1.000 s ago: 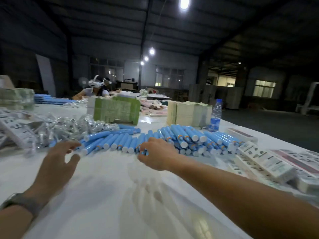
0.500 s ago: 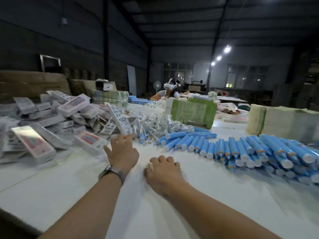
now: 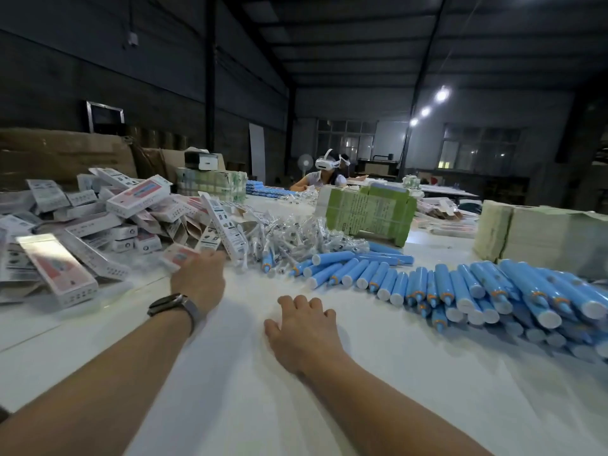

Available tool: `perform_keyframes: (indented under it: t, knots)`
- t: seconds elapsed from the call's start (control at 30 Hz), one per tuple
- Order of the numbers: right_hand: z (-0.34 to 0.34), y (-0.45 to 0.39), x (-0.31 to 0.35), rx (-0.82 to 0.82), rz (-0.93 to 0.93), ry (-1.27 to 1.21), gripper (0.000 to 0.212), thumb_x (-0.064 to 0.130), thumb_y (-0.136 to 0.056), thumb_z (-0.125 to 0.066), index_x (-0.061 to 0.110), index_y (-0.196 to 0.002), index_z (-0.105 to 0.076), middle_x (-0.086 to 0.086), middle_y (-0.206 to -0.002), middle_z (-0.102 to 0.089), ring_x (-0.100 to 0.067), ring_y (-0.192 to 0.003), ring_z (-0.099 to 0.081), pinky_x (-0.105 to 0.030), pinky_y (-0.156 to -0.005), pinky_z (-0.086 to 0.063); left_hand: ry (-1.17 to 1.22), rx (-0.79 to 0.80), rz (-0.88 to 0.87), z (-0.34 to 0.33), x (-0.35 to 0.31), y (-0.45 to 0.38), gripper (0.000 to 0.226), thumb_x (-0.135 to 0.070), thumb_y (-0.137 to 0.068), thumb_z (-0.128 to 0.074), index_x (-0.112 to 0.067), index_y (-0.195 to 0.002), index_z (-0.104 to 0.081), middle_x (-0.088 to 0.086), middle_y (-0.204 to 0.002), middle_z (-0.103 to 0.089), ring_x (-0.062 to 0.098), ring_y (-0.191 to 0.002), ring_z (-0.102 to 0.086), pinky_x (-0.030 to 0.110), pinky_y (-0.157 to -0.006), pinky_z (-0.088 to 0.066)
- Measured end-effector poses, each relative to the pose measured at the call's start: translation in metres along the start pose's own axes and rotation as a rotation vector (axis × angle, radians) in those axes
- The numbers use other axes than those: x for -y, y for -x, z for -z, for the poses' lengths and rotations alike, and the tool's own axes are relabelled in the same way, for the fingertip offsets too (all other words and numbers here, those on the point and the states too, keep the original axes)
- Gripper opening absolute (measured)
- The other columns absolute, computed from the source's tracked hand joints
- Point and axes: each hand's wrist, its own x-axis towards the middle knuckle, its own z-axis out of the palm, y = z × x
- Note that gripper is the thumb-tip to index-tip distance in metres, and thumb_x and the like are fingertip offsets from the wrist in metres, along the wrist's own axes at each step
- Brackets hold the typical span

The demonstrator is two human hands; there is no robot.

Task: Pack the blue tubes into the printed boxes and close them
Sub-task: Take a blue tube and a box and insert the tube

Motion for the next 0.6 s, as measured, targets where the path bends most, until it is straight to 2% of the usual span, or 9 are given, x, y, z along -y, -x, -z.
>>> perform_keyframes:
  t: [0.1, 0.2, 0.3, 0.43, 0.53, 0.6]
  knots:
    - [-0.001, 0.0, -0.001, -0.057, 0.002, -0.092, 0.075, 0.054, -0.096, -0.038, 0.025, -0.155, -0.004, -0.007, -0.148, -0.037, -0.033, -0.132, -0.032, -0.052, -0.105, -0.028, 0.176, -0.203, -0.141, 0.033, -0.032, 0.021, 0.04, 0.0, -0.09, -0.045, -0.017, -0.123, -0.06, 0.007, -0.124, -0.063, 0.038, -0.111, -0.061, 0.046, -0.084, -0.053]
    - [-0.002, 0.001, -0.002, -0.145, 0.033, -0.153, 0.088, 0.057, -0.092, -0.047, 0.027, -0.155, 0.007, -0.005, -0.145, -0.036, -0.033, -0.128, -0.036, -0.05, -0.101, -0.035, 0.362, -0.483, -0.289, 0.058, -0.06, 0.047, 0.035, -0.006, -0.089, -0.048, -0.022, -0.115, -0.065, 0.003, -0.104, -0.072, 0.034, -0.085, -0.069, 0.037, -0.066, -0.048]
    - [0.001, 0.001, -0.004, -0.242, 0.02, -0.227, 0.085, 0.057, -0.091, -0.048, 0.024, -0.153, -0.001, -0.003, -0.144, -0.034, -0.03, -0.129, -0.036, -0.045, -0.101, -0.037, 0.535, -0.553, -0.482, 0.072, -0.081, 0.06, 0.029, -0.009, -0.087, -0.046, -0.021, -0.104, -0.066, -0.003, -0.085, -0.072, 0.023, -0.07, -0.066, 0.03, -0.059, -0.048]
    - [0.005, 0.002, -0.014, -0.388, -0.081, -0.439, 0.085, 0.052, -0.094, -0.051, 0.025, -0.156, 0.001, -0.002, -0.15, -0.028, -0.028, -0.135, -0.032, -0.042, -0.104, -0.036, 0.756, -0.623, -0.443, 0.063, -0.087, 0.062, 0.028, -0.004, -0.086, -0.046, -0.013, -0.096, -0.07, -0.002, -0.079, -0.073, 0.022, -0.066, -0.066, 0.033, -0.055, -0.053]
    - [0.005, 0.003, -0.017, -0.38, -0.091, -0.416, 0.072, 0.05, -0.096, -0.052, 0.024, -0.154, -0.017, 0.0, -0.153, -0.029, -0.024, -0.136, -0.032, -0.039, -0.106, -0.035, 1.01, -0.592, -0.462, 0.04, -0.084, 0.069, 0.034, -0.009, -0.085, -0.044, -0.014, -0.114, -0.061, -0.004, -0.088, -0.071, 0.015, -0.068, -0.066, 0.036, -0.055, -0.055]
    - [0.009, 0.002, -0.017, -0.376, -0.129, -0.485, 0.062, 0.052, -0.095, -0.052, 0.021, -0.144, -0.032, 0.001, -0.145, -0.04, -0.023, -0.13, -0.038, -0.04, -0.102, -0.038, 1.282, -0.503, -0.453, 0.034, -0.079, 0.069, 0.043, -0.028, -0.087, -0.044, -0.037, -0.129, -0.044, -0.008, -0.106, -0.065, 0.008, -0.08, -0.065, 0.024, -0.064, -0.053]
